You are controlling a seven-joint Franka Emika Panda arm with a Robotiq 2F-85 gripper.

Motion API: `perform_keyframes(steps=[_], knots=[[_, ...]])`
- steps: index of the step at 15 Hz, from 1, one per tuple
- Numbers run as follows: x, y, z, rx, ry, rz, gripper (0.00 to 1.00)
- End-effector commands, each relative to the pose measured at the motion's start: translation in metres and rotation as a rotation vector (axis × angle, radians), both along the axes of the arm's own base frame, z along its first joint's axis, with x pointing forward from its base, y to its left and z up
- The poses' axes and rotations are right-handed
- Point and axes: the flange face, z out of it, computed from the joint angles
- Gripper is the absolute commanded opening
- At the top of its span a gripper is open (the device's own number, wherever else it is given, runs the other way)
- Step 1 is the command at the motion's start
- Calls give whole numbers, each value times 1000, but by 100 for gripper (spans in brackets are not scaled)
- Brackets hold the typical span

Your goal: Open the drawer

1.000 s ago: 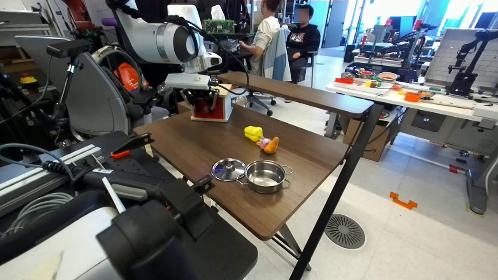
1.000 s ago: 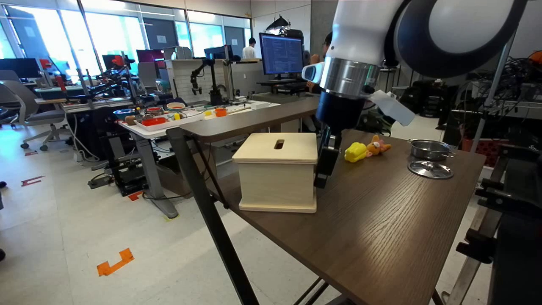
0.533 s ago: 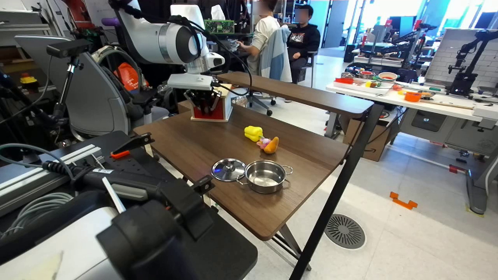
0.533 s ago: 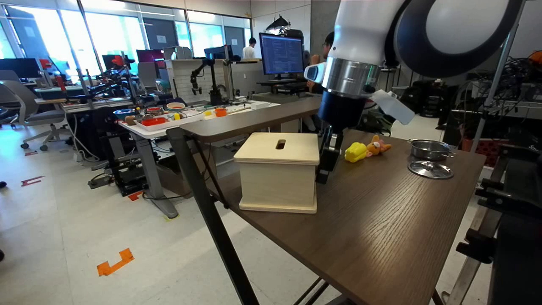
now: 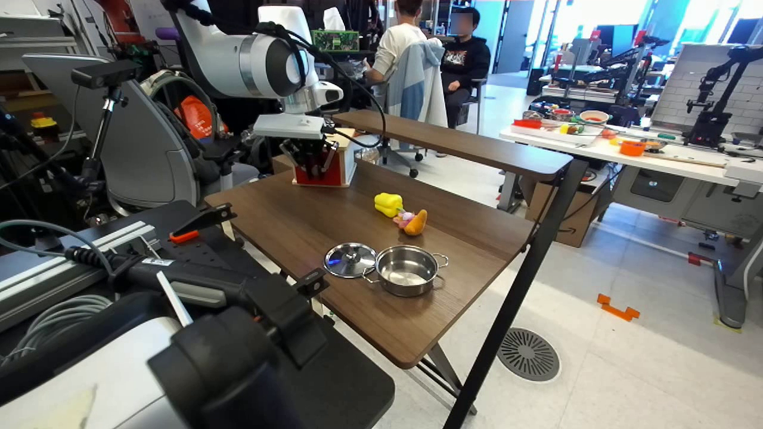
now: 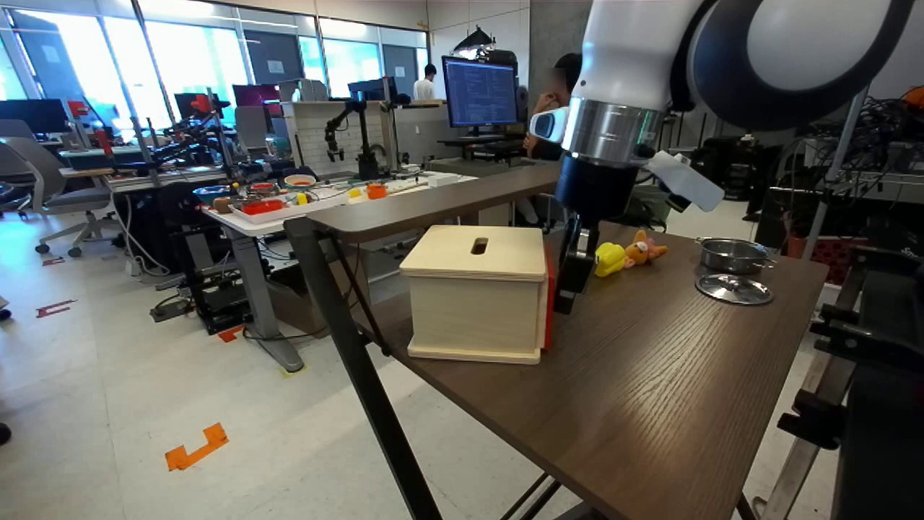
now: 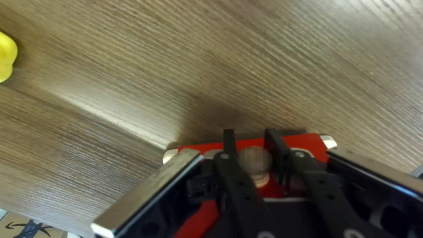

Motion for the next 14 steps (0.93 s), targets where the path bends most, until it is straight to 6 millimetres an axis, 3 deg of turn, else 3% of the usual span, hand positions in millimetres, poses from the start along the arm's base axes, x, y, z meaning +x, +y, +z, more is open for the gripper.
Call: perform_keyframes(steps=[1, 13, 14], knots=[[-16, -13, 5, -16, -13, 14, 7], [-51, -43, 6, -21, -8, -4, 9], [-53, -43, 6, -21, -3, -2, 52]])
